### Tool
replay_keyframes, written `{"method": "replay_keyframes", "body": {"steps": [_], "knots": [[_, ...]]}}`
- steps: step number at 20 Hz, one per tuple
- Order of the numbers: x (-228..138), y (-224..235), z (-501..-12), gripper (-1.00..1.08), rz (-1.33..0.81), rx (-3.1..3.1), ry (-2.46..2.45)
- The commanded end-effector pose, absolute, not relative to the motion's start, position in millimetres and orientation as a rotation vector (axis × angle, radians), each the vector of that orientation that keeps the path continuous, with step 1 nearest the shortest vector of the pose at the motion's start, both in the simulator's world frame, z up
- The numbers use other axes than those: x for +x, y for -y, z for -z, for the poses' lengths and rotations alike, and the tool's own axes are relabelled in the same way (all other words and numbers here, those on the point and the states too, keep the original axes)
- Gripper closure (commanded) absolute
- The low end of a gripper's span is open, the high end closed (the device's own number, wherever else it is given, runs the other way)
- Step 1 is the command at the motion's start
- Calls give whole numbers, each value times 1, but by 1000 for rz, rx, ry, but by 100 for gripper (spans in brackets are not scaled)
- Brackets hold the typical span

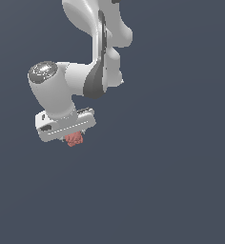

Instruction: Pick up the object and move it to a goal position.

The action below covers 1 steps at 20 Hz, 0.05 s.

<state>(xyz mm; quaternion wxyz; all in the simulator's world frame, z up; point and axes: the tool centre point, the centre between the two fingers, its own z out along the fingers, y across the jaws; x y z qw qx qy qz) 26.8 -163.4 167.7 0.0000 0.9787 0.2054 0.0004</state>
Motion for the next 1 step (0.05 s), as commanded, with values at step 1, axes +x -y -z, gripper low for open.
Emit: {"method": "replay_keyframes", "body": {"steps": [1], "knots": [[28,165,-169,108,0,3075,-647]]}}
